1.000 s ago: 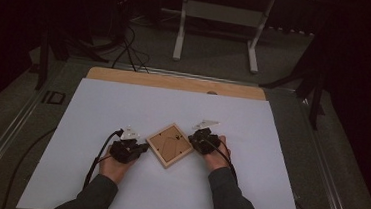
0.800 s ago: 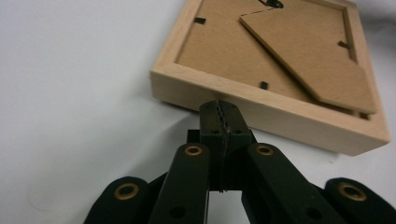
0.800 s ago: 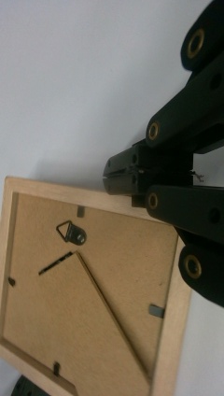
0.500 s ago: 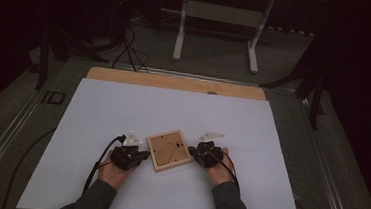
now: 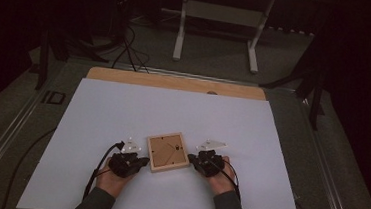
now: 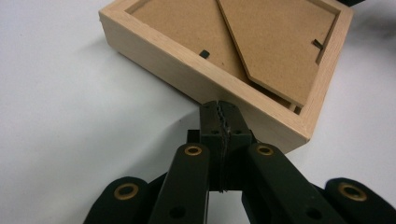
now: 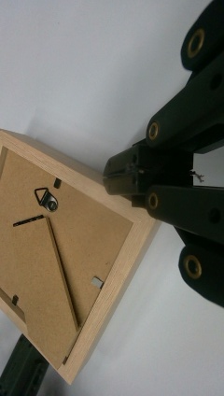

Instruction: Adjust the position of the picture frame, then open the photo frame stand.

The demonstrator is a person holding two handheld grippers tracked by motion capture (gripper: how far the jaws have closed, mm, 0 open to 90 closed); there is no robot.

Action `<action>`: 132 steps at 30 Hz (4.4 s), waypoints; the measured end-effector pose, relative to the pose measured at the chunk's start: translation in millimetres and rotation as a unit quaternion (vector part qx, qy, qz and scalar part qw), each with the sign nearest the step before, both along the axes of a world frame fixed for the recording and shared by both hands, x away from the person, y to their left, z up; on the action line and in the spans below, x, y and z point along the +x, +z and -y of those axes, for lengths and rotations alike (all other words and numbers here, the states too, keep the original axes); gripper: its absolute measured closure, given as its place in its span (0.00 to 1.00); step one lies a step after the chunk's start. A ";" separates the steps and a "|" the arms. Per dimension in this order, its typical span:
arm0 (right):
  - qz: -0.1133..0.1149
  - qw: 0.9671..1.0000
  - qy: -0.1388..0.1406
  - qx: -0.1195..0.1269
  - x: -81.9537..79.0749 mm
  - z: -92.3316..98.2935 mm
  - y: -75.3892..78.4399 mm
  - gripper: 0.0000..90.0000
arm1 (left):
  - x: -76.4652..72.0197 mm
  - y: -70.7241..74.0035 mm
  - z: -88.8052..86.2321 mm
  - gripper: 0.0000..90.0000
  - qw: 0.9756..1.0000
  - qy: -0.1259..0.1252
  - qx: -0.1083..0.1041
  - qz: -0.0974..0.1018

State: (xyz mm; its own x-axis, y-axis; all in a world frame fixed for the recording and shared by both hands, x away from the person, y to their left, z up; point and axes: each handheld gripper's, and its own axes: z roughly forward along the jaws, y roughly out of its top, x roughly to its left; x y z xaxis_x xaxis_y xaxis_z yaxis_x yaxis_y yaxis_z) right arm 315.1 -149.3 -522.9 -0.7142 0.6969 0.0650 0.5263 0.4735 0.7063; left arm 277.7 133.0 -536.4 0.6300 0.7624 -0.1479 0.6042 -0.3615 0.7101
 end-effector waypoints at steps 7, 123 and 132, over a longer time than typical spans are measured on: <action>0.005 1.000 -0.004 -0.002 -2.8 -1.6 -0.3 1.00 | -0.6 -0.9 0.7 1.00 1.000 0.012 0.002 0.007; 0.091 0.996 -0.018 0.007 5.9 -18.1 4.0 0.99 | 33.4 35.3 13.3 0.66 0.995 0.000 -0.046 0.083; 0.089 0.996 -0.016 0.007 4.9 -18.4 4.1 1.00 | 37.5 42.8 19.3 0.62 0.996 -0.003 -0.051 0.076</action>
